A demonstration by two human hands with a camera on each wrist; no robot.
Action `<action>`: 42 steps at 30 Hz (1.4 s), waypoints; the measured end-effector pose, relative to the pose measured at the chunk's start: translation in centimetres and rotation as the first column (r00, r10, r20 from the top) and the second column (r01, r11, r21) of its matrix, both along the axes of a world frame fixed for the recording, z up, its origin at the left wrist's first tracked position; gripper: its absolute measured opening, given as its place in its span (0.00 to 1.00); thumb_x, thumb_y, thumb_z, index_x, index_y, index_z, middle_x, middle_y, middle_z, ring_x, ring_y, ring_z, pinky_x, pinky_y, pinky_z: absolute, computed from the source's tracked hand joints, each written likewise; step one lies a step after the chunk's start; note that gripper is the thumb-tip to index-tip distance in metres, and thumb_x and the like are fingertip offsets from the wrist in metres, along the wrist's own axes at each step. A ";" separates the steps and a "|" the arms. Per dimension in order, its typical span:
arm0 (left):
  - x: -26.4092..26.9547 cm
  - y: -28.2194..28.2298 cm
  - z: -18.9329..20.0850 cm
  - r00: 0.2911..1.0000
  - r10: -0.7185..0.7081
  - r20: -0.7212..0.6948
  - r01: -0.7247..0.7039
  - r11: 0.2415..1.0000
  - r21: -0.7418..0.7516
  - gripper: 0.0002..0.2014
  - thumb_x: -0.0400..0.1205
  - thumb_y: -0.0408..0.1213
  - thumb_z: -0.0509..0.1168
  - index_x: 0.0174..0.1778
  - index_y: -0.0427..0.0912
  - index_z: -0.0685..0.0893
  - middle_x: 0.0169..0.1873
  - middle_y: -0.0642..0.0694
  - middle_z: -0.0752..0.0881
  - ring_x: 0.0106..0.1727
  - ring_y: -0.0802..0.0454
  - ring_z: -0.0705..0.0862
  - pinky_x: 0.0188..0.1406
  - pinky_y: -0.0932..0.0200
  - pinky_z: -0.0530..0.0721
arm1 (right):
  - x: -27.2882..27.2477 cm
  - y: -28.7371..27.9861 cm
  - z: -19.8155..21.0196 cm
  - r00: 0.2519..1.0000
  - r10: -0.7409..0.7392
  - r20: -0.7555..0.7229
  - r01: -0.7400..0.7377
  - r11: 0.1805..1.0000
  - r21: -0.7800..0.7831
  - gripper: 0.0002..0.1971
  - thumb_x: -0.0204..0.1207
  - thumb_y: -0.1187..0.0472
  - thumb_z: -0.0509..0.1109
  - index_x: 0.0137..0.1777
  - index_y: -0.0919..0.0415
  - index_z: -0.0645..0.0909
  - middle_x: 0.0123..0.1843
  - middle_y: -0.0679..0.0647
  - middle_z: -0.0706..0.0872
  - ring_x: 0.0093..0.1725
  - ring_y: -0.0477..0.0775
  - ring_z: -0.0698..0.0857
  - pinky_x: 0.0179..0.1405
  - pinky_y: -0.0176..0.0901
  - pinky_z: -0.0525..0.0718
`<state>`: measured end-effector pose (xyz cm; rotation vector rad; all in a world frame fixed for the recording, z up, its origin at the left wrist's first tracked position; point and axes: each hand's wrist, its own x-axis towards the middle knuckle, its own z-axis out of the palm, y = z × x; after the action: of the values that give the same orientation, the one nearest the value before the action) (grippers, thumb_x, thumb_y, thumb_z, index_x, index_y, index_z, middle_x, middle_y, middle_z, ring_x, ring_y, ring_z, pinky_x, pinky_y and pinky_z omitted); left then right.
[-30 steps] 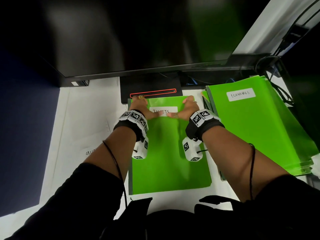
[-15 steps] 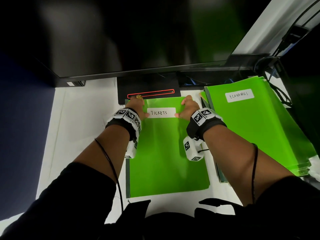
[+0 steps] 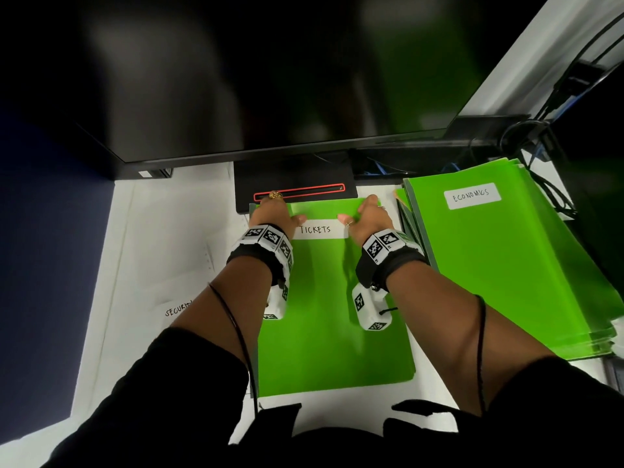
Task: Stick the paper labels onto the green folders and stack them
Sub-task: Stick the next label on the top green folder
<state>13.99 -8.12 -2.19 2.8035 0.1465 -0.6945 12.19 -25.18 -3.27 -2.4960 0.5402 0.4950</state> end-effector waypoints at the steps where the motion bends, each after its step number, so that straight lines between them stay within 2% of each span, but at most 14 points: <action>1: 0.1 0.0 0.1 1.000 0.005 -0.003 -0.005 1.000 -0.016 0.31 0.81 0.56 0.62 0.69 0.32 0.72 0.65 0.36 0.77 0.65 0.41 0.79 0.61 0.50 0.79 | 0.1 0.0 0.1 1.000 0.001 0.003 -0.001 1.000 0.009 0.26 0.77 0.48 0.68 0.66 0.65 0.65 0.59 0.62 0.82 0.59 0.64 0.83 0.55 0.51 0.79; 3: 0.1 0.1 0.1 1.000 0.001 -0.012 -0.001 0.999 -0.037 0.30 0.82 0.53 0.62 0.70 0.32 0.71 0.66 0.37 0.77 0.66 0.42 0.78 0.62 0.51 0.79 | 0.2 -0.1 0.1 1.000 0.008 0.002 -0.008 0.999 0.037 0.25 0.77 0.50 0.69 0.65 0.65 0.66 0.59 0.61 0.81 0.59 0.63 0.82 0.51 0.46 0.77; 5: 0.3 0.3 0.0 1.000 0.001 -0.021 -0.002 0.999 -0.050 0.29 0.82 0.51 0.62 0.71 0.33 0.71 0.67 0.37 0.76 0.68 0.42 0.77 0.64 0.52 0.78 | 0.2 -0.4 0.0 1.000 0.002 0.003 -0.002 0.998 0.060 0.22 0.77 0.52 0.70 0.62 0.64 0.67 0.55 0.59 0.80 0.58 0.61 0.82 0.48 0.44 0.74; 9: 0.4 0.6 0.1 1.000 0.015 -0.007 -0.016 0.997 -0.075 0.27 0.82 0.46 0.64 0.72 0.33 0.71 0.69 0.38 0.76 0.71 0.42 0.75 0.68 0.53 0.74 | 0.4 -0.7 -0.1 1.000 -0.018 -0.006 0.019 0.997 0.075 0.19 0.75 0.54 0.73 0.51 0.58 0.63 0.48 0.53 0.75 0.48 0.55 0.75 0.48 0.43 0.73; 13: 0.3 0.8 0.2 1.000 0.015 0.012 -0.014 0.997 -0.075 0.27 0.81 0.45 0.66 0.71 0.33 0.71 0.67 0.38 0.76 0.70 0.42 0.76 0.67 0.52 0.75 | 0.4 -1.1 0.1 0.999 0.033 -0.026 -0.031 0.998 0.058 0.20 0.74 0.55 0.74 0.51 0.58 0.62 0.49 0.53 0.74 0.48 0.53 0.73 0.48 0.43 0.72; 19: -0.5 0.3 0.1 1.000 0.000 -0.023 -0.001 1.000 -0.029 0.36 0.78 0.44 0.70 0.76 0.32 0.63 0.72 0.33 0.66 0.72 0.40 0.72 0.70 0.51 0.74 | 0.1 -1.6 0.3 0.992 0.110 -0.065 -0.104 0.990 0.095 0.25 0.70 0.59 0.78 0.52 0.57 0.61 0.50 0.54 0.73 0.49 0.53 0.74 0.48 0.41 0.72; 22: -0.9 0.1 0.1 0.999 -0.026 -0.025 0.027 1.000 0.010 0.39 0.75 0.44 0.74 0.76 0.33 0.62 0.72 0.34 0.64 0.70 0.40 0.73 0.68 0.52 0.76 | 0.0 -1.8 0.4 0.986 0.146 -0.084 -0.137 0.985 0.102 0.27 0.68 0.60 0.79 0.53 0.57 0.60 0.51 0.54 0.73 0.49 0.53 0.75 0.47 0.43 0.73; 25: -1.0 0.3 0.3 0.996 -0.058 -0.066 0.061 0.997 0.038 0.47 0.69 0.50 0.77 0.77 0.33 0.61 0.74 0.35 0.62 0.72 0.38 0.71 0.68 0.50 0.76 | -0.1 -1.9 0.5 0.982 0.165 -0.087 -0.155 0.982 0.111 0.29 0.67 0.60 0.80 0.53 0.57 0.60 0.51 0.55 0.72 0.49 0.54 0.74 0.46 0.43 0.71; 29: -0.9 0.3 0.3 0.992 -0.082 -0.095 0.087 0.995 0.045 0.61 0.63 0.69 0.71 0.81 0.33 0.54 0.78 0.32 0.57 0.79 0.36 0.62 0.73 0.46 0.70 | -0.4 -1.8 0.2 0.990 0.134 -0.043 -0.126 0.982 0.142 0.33 0.62 0.50 0.82 0.54 0.56 0.61 0.53 0.53 0.73 0.51 0.54 0.76 0.47 0.44 0.73; 31: -1.1 0.1 0.2 0.996 -0.064 -0.066 0.067 0.997 0.049 0.64 0.63 0.69 0.70 0.81 0.30 0.48 0.79 0.31 0.55 0.80 0.36 0.60 0.75 0.47 0.69 | -0.4 -1.4 0.1 0.990 0.135 -0.040 -0.129 0.984 0.119 0.35 0.60 0.49 0.83 0.55 0.57 0.62 0.53 0.53 0.73 0.54 0.55 0.77 0.48 0.44 0.74; 33: -1.1 0.0 0.2 0.997 -0.053 -0.057 0.054 0.998 0.032 0.63 0.64 0.67 0.72 0.81 0.30 0.47 0.80 0.31 0.53 0.81 0.36 0.58 0.75 0.47 0.68 | -0.3 -1.2 0.4 0.988 0.148 -0.050 -0.143 0.986 0.089 0.36 0.61 0.51 0.83 0.60 0.61 0.64 0.52 0.53 0.73 0.57 0.57 0.78 0.48 0.44 0.74; 35: -1.0 0.1 0.4 0.995 -0.068 -0.079 0.070 0.997 0.027 0.60 0.66 0.65 0.72 0.81 0.30 0.50 0.80 0.31 0.54 0.81 0.36 0.58 0.75 0.47 0.67 | 0.0 -1.2 0.4 0.986 0.152 -0.068 -0.146 0.985 0.089 0.37 0.62 0.53 0.83 0.64 0.64 0.64 0.52 0.53 0.72 0.59 0.58 0.79 0.50 0.45 0.74; 39: -0.5 0.2 0.8 0.992 -0.083 -0.095 0.084 0.996 0.005 0.51 0.70 0.60 0.72 0.79 0.31 0.59 0.77 0.32 0.61 0.77 0.38 0.64 0.73 0.48 0.71 | 0.3 -1.6 0.4 0.986 0.153 -0.070 -0.145 0.984 0.106 0.32 0.63 0.56 0.83 0.54 0.59 0.62 0.51 0.53 0.73 0.51 0.54 0.76 0.47 0.44 0.73; 42: -0.2 0.6 0.7 0.994 -0.056 -0.094 0.053 0.998 -0.038 0.46 0.72 0.56 0.73 0.77 0.31 0.61 0.74 0.33 0.65 0.76 0.39 0.67 0.72 0.49 0.72 | 0.2 -2.0 0.4 0.984 0.168 -0.056 -0.163 0.982 0.094 0.29 0.65 0.57 0.81 0.52 0.58 0.62 0.50 0.54 0.73 0.49 0.53 0.75 0.46 0.43 0.72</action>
<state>13.78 -7.57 -1.48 2.7511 0.0746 -0.8353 12.38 -27.23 -2.82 -2.4580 0.3278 0.6503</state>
